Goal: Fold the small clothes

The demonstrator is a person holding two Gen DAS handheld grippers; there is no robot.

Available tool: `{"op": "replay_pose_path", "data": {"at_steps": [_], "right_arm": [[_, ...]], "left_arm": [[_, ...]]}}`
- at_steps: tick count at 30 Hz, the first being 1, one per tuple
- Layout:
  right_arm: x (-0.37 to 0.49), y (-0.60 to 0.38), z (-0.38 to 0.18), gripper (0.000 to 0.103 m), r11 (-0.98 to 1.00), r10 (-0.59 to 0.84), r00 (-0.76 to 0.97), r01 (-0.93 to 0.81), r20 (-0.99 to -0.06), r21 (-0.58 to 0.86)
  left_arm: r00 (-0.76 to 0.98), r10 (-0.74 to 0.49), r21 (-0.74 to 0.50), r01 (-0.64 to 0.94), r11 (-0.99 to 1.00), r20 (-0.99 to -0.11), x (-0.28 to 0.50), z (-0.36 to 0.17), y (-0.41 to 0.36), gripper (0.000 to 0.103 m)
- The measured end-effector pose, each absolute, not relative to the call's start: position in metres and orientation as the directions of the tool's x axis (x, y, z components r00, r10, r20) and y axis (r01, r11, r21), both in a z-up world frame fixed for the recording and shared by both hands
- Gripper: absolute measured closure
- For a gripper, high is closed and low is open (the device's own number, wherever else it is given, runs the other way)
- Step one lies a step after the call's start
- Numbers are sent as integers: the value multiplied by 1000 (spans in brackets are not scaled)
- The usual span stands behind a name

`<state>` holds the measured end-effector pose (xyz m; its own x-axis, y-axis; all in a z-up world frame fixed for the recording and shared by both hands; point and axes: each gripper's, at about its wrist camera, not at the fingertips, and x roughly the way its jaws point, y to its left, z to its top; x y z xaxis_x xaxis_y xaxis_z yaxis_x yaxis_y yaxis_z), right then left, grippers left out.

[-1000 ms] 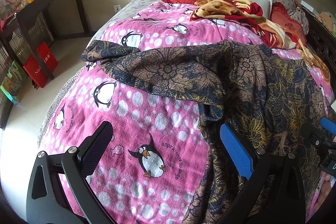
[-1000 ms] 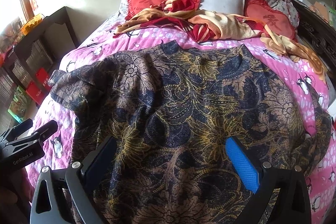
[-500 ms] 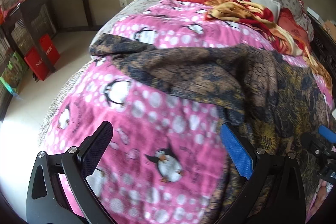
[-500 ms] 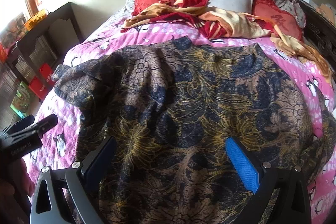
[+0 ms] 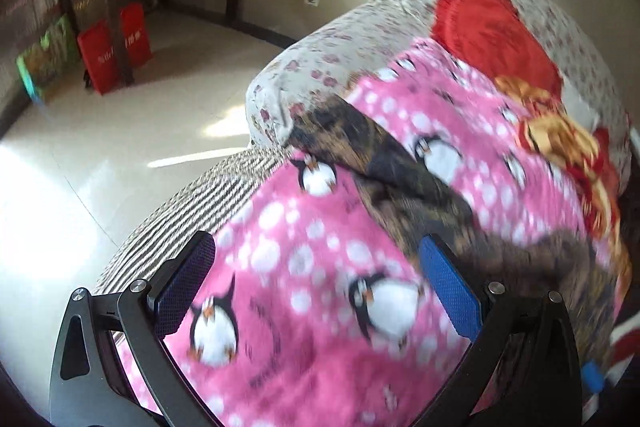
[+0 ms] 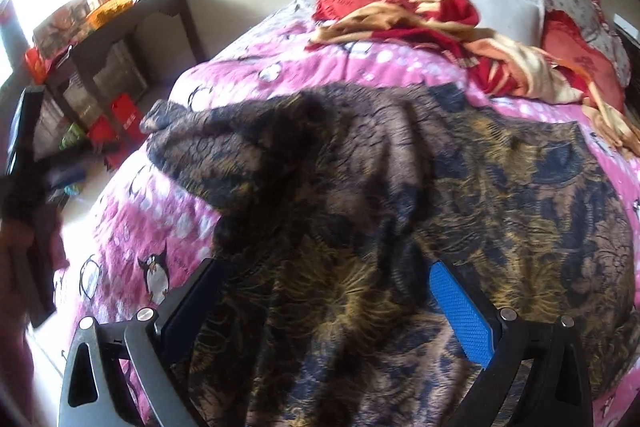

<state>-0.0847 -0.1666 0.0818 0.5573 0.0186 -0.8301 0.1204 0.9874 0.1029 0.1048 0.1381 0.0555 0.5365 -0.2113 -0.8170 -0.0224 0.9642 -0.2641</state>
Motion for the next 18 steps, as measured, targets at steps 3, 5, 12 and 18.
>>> {"op": "replay_pose_path", "data": {"at_steps": [3, 5, 12, 18], "right_arm": [[-85, -163, 79, 0, 988, 39, 550, 104, -834, 114], [-85, -162, 79, 0, 988, 47, 546, 100, -837, 121], [-78, -162, 75, 0, 988, 62, 533, 89, -844, 128], [-69, -160, 64, 0, 983, 84, 506, 97, -858, 153]], "left_arm": [[509, -265, -357, -92, 929, -819, 141, 39, 151, 1], [463, -276, -372, -129, 919, -842, 161, 27, 153, 2], [464, -286, -352, -60, 934, -838, 185, 34, 132, 8], [447, -395, -393, 103, 914, -802, 225, 53, 89, 8]]}}
